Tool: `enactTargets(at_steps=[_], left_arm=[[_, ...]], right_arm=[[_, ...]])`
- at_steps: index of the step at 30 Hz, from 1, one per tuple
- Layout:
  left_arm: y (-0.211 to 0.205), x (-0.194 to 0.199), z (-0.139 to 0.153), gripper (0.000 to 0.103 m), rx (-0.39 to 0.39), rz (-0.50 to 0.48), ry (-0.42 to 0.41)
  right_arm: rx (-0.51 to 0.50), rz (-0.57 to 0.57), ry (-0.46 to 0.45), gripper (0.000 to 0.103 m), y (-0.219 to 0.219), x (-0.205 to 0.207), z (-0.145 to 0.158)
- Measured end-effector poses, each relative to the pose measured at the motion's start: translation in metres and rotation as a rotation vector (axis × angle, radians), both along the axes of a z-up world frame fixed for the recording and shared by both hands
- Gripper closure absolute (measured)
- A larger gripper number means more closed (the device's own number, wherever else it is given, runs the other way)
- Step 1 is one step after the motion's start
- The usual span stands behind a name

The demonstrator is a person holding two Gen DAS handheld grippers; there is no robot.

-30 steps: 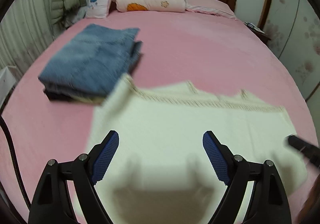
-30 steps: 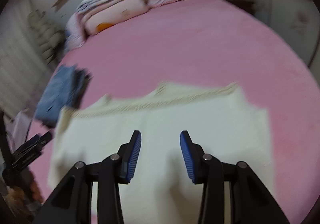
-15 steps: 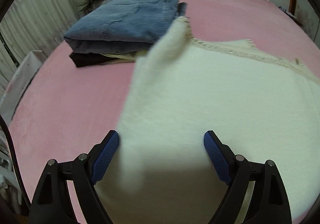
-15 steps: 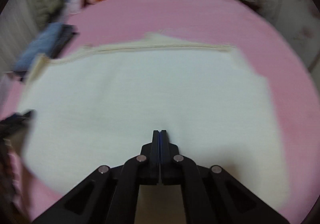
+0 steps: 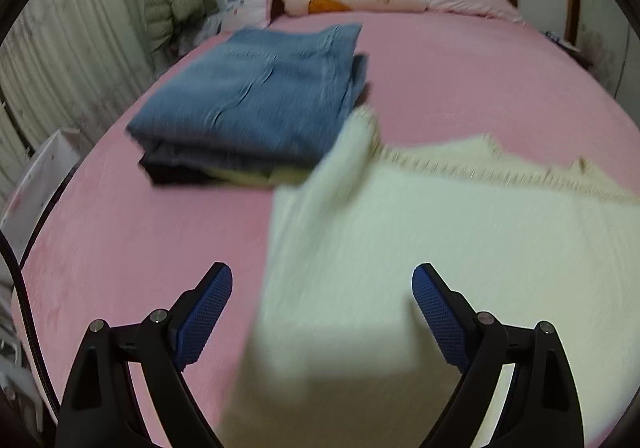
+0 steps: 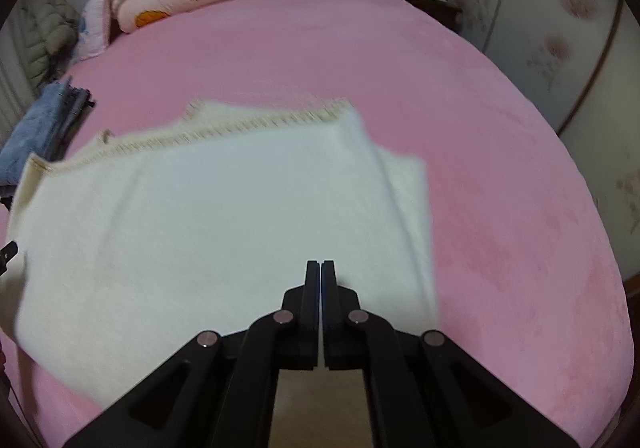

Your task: Fold large clothes

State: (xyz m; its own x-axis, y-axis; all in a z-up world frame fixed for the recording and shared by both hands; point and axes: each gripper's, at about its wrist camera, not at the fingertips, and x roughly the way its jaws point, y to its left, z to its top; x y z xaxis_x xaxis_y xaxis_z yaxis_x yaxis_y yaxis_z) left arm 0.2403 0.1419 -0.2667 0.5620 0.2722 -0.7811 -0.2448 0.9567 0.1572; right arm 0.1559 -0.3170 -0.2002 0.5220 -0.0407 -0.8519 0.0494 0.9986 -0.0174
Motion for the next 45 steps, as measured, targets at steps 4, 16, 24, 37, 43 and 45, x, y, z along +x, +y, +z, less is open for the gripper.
enactTargets(at_steps=[4, 16, 24, 37, 43, 45], left_arm=[[-0.007, 0.048, -0.007, 0.023, -0.066, -0.059, 0.001], [0.005, 0.111, -0.045, 0.042, -0.175, -0.104, 0.055], [0.012, 0.114, -0.059, 0.043, -0.204, -0.102, 0.084], [-0.027, 0.121, -0.015, 0.022, -0.177, -0.093, 0.183], [-0.035, 0.099, 0.046, 0.022, -0.239, -0.074, 0.137], [-0.036, 0.086, 0.066, 0.021, -0.251, -0.061, 0.114]], right_arm=[[0.059, 0.07, -0.001, 0.103, 0.042, 0.048, -0.002], [-0.038, -0.126, 0.044, 0.103, -0.019, 0.141, -0.061], [-0.026, -0.118, 0.063, 0.103, -0.045, 0.139, -0.071], [0.066, -0.109, 0.042, 0.101, -0.031, 0.117, -0.02], [0.123, -0.022, -0.018, 0.084, 0.012, 0.09, 0.042], [0.139, 0.007, -0.042, 0.068, 0.028, 0.081, 0.062]])
